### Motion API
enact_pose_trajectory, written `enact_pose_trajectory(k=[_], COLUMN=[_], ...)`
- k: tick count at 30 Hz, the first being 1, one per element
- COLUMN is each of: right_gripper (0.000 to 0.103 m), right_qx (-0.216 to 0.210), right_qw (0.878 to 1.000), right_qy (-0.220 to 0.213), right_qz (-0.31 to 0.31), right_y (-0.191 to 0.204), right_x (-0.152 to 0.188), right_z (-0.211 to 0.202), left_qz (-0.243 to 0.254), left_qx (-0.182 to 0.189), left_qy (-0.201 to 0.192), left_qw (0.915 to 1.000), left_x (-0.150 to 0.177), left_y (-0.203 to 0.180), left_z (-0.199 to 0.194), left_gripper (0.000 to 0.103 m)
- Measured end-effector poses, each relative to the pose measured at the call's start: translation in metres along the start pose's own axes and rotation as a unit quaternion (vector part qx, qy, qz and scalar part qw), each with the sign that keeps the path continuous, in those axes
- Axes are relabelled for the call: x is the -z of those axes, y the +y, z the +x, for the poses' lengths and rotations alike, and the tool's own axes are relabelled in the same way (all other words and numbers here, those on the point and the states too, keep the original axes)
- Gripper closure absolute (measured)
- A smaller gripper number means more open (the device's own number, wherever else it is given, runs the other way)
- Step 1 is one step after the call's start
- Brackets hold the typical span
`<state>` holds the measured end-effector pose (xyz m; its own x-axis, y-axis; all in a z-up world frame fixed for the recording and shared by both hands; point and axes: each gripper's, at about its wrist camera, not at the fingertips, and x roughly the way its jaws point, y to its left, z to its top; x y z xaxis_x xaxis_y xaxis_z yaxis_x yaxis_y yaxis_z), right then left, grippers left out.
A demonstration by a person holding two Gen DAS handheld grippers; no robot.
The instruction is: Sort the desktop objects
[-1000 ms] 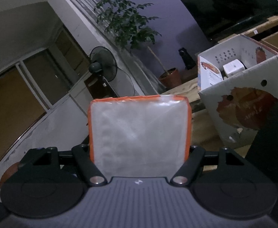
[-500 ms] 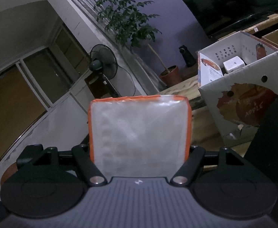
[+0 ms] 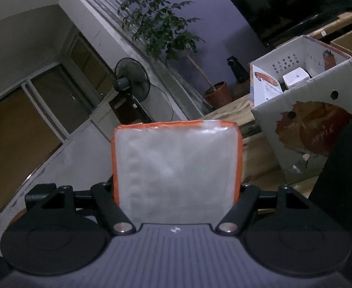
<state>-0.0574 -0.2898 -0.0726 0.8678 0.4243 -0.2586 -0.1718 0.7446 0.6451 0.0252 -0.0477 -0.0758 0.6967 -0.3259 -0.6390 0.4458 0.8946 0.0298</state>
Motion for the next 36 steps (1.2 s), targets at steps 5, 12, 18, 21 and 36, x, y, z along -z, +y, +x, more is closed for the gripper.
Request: enact_pose_trajectory(k=[5, 12, 18, 21, 36], right_gripper=[0.029, 0.029, 0.029, 0.029, 0.029], right_qx=[-0.013, -0.014, -0.015, -0.015, -0.02], right_qw=[0.999, 0.999, 0.999, 0.999, 0.999], right_qy=[-0.013, -0.015, -0.013, -0.012, -0.006], right_qz=[0.037, 0.05, 0.051, 0.051, 0.047], right_y=[-0.012, -0.017, -0.017, -0.017, -0.018], right_x=[-0.002, -0.002, -0.002, -0.002, -0.002], right_z=[-0.005, -0.005, -0.005, -0.005, -0.002], left_qz=[-0.02, 0.022, 0.027, 0.026, 0.034], left_qx=[-0.013, -0.027, -0.02, -0.025, -0.045], left_qy=[0.013, 0.027, 0.016, 0.012, 0.01], left_qw=[0.9996, 0.9991, 0.9993, 0.9993, 0.9983], left_x=[-0.001, 0.001, 0.0, -0.002, -0.008], left_y=[0.004, -0.011, -0.015, -0.015, -0.018], left_z=[-0.006, -0.016, -0.026, -0.028, -0.036], left_gripper=[0.001, 0.001, 0.001, 0.001, 0.001])
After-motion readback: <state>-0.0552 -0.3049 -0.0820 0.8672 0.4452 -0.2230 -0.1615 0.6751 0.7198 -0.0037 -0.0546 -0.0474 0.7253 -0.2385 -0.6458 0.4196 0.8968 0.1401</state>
